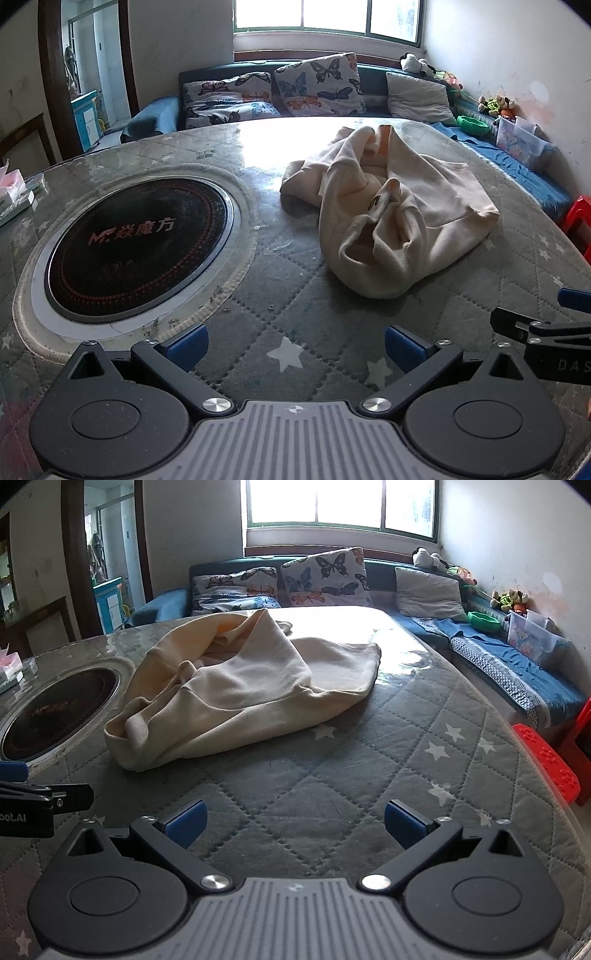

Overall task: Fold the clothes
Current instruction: 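Move both grippers toward the crumpled cream fleece cloth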

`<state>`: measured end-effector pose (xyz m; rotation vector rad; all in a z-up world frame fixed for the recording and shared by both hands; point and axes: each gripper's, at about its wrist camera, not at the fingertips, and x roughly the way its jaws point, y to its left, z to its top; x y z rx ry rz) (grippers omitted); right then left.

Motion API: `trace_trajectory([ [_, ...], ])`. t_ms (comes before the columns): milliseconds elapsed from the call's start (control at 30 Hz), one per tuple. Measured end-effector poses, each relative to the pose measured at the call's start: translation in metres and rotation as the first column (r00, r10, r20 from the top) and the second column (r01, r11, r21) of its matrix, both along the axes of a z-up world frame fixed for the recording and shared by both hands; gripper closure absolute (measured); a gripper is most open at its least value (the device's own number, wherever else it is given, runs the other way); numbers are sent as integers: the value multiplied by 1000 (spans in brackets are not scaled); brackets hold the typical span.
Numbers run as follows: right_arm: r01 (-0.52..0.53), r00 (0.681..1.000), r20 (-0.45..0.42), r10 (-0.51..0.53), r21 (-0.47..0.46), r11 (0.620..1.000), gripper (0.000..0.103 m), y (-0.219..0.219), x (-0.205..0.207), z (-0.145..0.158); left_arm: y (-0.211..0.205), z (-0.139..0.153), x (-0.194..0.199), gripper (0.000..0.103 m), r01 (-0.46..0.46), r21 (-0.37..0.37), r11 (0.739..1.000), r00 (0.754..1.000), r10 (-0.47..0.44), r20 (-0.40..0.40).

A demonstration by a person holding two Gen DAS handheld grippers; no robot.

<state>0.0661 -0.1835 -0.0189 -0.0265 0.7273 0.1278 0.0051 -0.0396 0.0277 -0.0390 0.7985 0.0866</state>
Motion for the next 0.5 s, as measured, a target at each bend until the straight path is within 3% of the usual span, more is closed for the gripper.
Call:
trace_trajectory([
  [500,-3,1000,3,3,0,1000,0,3,7,2,-4,2,6,0,6,-6,1000,1000,-6,-6],
])
